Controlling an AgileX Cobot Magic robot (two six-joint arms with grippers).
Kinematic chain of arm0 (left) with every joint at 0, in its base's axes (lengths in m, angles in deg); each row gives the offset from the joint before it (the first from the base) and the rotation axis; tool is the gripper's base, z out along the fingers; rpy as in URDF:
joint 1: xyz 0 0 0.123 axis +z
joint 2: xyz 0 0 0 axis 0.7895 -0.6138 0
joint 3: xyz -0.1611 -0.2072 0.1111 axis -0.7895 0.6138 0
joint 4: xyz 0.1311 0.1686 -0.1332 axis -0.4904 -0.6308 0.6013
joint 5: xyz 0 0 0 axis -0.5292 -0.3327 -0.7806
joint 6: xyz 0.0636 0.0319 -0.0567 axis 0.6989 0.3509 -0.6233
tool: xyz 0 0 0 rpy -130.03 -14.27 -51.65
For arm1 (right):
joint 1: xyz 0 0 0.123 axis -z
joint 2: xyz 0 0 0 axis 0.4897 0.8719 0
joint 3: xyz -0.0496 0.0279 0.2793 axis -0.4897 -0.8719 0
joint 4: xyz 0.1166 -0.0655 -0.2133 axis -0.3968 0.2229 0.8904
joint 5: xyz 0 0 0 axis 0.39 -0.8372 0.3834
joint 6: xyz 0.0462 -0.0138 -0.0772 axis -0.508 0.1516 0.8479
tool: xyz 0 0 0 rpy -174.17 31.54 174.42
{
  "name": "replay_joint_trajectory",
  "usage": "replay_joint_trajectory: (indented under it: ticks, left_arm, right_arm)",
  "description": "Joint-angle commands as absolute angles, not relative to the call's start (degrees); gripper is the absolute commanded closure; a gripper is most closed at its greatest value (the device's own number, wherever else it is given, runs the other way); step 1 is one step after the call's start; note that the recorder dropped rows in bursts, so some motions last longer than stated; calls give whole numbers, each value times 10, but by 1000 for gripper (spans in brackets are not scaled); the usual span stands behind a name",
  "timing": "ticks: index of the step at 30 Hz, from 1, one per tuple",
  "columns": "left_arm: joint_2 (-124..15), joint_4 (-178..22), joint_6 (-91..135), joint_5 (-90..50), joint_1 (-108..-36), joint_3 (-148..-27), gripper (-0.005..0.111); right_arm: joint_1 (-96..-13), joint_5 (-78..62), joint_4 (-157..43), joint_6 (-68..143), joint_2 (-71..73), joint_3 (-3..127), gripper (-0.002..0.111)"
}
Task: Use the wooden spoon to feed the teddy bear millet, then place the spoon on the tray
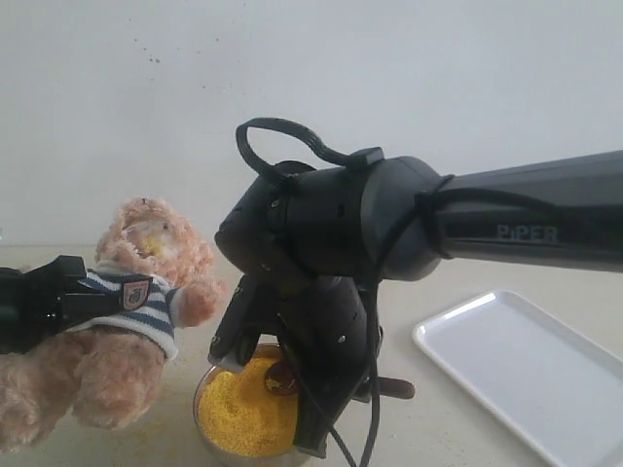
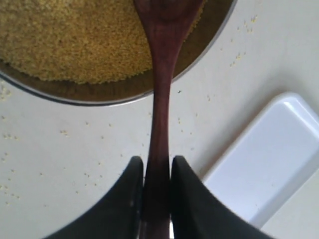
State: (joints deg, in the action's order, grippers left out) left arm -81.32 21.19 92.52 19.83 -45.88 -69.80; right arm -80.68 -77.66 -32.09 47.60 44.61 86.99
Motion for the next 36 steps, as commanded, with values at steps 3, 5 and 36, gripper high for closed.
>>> replay_joint_trajectory:
  ticks: [3,5,36]
  left_arm:
    - [-812,223,930,212,-460,-702,103]
    - [-812,223,930,212,-460,-702,103]
    - [-812,223,930,217,-460,-702,103]
  right_arm:
    - [-816,-779,-273,469,437,870,109]
    - [-827,-779,-235,452,437,870,109]
    - [-939,-779,-53,278,432,753,109]
